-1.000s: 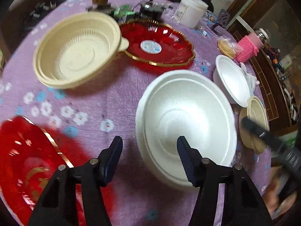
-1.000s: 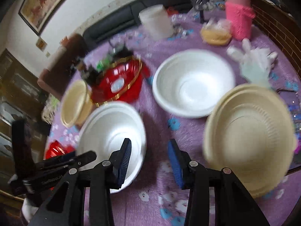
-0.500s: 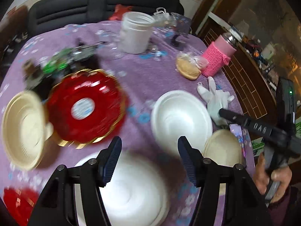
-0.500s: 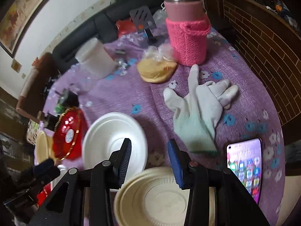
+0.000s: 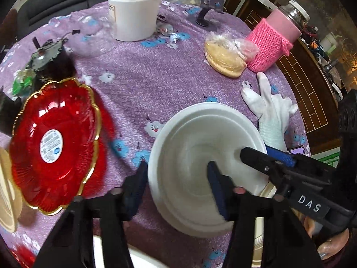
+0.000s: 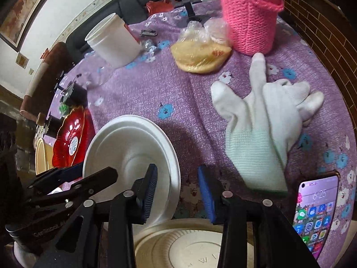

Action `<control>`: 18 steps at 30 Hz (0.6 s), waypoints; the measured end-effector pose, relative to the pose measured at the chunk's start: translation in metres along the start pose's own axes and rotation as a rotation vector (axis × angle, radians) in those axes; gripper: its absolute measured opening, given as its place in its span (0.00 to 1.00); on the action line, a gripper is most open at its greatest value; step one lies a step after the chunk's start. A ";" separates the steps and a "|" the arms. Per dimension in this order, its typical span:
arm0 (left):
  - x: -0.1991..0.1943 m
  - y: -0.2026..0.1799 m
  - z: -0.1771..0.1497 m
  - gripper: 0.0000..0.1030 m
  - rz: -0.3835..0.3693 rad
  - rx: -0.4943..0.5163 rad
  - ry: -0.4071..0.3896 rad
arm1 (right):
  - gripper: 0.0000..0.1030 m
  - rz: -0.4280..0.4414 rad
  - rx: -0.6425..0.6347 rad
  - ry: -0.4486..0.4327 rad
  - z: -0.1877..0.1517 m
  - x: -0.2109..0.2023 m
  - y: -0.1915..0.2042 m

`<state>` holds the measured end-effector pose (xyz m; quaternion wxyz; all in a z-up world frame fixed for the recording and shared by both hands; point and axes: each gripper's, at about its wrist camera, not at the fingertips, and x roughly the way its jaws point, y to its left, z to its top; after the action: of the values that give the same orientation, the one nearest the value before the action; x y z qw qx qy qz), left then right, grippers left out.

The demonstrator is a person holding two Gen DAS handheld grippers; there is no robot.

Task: Organize plates and bowls
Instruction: 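Lift the white foam bowl and carry it toward the red plate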

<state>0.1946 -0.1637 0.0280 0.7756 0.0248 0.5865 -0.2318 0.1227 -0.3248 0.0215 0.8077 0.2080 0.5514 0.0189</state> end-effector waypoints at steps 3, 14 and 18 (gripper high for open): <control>-0.001 0.000 0.000 0.32 0.016 0.007 -0.015 | 0.13 0.004 -0.012 0.005 -0.002 0.003 0.002; -0.050 0.011 -0.006 0.29 -0.008 -0.041 -0.113 | 0.11 -0.029 -0.096 -0.174 -0.005 -0.049 0.045; -0.089 0.024 -0.024 0.29 -0.032 -0.065 -0.167 | 0.11 -0.005 -0.127 -0.204 -0.016 -0.072 0.072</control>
<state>0.1637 -0.1057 0.0966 0.8184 -0.0293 0.5274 -0.2264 0.0948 -0.2730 0.1063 0.8712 0.1558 0.4645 0.0304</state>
